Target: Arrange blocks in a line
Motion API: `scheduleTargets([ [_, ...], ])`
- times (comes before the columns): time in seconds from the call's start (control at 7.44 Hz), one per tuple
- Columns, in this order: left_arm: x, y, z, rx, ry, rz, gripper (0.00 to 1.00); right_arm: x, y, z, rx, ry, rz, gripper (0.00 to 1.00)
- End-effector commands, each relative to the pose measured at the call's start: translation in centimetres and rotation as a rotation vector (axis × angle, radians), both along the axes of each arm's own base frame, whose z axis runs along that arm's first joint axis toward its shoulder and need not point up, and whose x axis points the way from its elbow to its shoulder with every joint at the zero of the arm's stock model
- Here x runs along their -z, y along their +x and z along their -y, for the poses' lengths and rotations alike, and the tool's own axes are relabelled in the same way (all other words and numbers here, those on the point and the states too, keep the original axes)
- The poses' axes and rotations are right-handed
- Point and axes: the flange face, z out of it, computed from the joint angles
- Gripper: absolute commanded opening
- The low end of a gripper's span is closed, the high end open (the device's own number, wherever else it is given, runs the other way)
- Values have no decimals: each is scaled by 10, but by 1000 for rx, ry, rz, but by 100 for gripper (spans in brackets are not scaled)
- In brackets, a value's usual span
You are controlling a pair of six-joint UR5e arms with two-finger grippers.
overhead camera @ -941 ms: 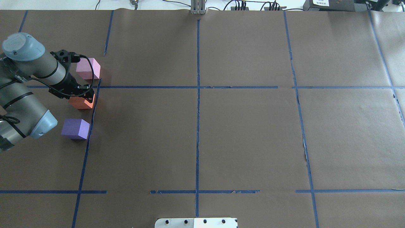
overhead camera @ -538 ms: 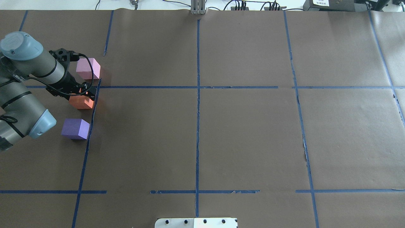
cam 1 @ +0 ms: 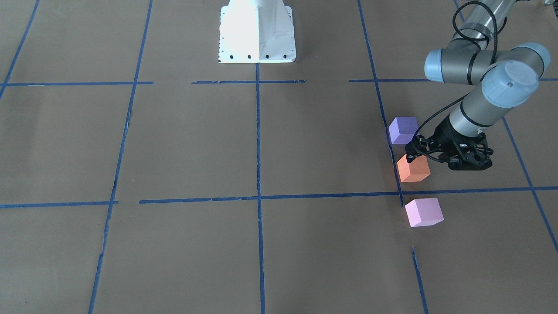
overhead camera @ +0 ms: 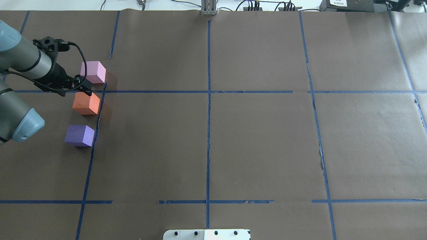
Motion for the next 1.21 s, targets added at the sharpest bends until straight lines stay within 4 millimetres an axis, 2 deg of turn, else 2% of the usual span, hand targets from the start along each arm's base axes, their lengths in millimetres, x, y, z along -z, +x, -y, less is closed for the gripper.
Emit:
scheduleTargets([
  [0.0, 56, -85, 6, 107, -22, 16, 100, 0, 0, 0, 0, 0, 0, 100],
  [0.13, 65, -94, 2, 85, 8, 24, 100, 0, 0, 0, 0, 0, 0, 100],
  [0.4, 53, -102, 3, 5, 86, 51, 100, 0, 0, 0, 0, 0, 0, 100],
  [0.67, -14, -198, 25, -45, 113, 40, 100, 0, 0, 0, 0, 0, 0, 100],
  [0.81, -58, -240, 37, -68, 112, 39, 100, 0, 0, 0, 0, 0, 0, 100],
  [0.94, -97, -274, 40, -109, 140, 61, 99, 0, 0, 0, 0, 0, 0, 100],
  [1.08, -131, -328, 40, -111, 163, 87, 99, 0, 0, 0, 0, 0, 0, 100],
])
